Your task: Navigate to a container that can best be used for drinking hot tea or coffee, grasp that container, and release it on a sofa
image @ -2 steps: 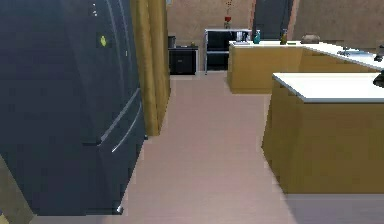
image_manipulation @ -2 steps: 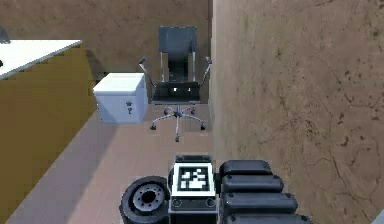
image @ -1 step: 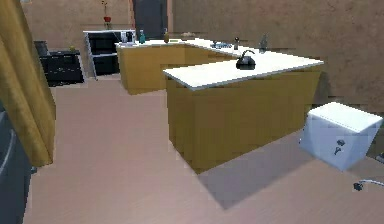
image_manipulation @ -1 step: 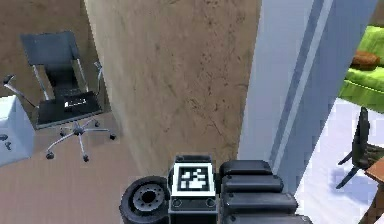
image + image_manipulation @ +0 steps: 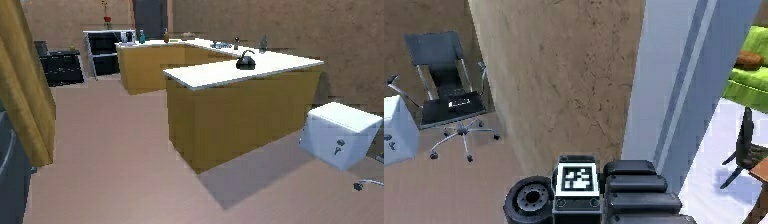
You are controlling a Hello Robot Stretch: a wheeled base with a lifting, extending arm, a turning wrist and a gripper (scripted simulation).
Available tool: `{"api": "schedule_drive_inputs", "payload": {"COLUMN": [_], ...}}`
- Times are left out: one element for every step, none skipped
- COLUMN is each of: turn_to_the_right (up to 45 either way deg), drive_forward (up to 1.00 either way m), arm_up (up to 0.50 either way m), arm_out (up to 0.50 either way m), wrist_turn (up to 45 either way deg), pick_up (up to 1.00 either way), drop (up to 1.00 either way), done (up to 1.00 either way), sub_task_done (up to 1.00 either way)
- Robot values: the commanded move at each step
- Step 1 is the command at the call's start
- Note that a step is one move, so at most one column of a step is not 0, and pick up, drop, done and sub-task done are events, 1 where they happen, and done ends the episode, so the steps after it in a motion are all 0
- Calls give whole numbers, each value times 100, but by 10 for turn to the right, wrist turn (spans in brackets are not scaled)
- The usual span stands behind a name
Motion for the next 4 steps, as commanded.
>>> {"api": "schedule_drive_inputs", "payload": {"turn_to_the_right": [-300,0,-450,-300], "drive_forward": [0,10,0,0], "arm_up": [0,0,0,0], "arm_out": [0,0,0,0], "wrist_turn": [0,0,0,0], "pick_up": [0,0,0,0], "drop": [0,0,0,0], "done": [0,0,0,0], "sub_task_done": [0,0,0,0]}}
